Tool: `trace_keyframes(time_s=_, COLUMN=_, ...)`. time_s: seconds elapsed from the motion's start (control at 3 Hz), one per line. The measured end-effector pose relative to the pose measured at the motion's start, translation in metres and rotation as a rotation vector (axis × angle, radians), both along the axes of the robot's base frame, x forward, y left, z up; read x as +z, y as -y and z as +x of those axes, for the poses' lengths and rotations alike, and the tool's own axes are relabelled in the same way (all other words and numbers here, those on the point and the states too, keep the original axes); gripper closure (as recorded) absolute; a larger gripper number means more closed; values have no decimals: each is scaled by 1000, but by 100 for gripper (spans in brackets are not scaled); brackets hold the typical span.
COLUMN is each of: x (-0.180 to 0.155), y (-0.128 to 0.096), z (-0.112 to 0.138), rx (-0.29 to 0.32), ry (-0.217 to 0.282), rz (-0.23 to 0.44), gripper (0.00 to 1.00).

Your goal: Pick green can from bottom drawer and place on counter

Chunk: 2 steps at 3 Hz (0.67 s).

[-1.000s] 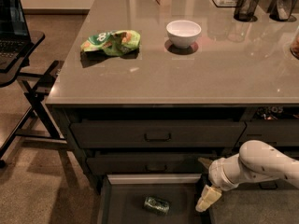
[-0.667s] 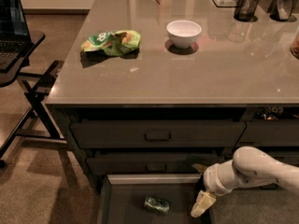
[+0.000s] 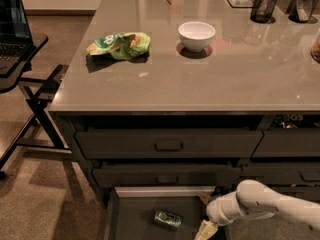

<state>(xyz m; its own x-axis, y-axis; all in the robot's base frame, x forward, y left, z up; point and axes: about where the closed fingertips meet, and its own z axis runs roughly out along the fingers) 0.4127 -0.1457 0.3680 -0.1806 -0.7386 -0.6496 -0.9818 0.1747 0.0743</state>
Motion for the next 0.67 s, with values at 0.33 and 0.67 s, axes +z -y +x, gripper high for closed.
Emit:
trace_keyframes(time_s=0.33, x=-44, y=-18, z=5, rx=24, ry=21, rz=45, gripper=0)
trace_keyframes(time_s=0.67, x=-91, y=-28, z=10, rx=-2, ry=-5, rz=49, gripper=0)
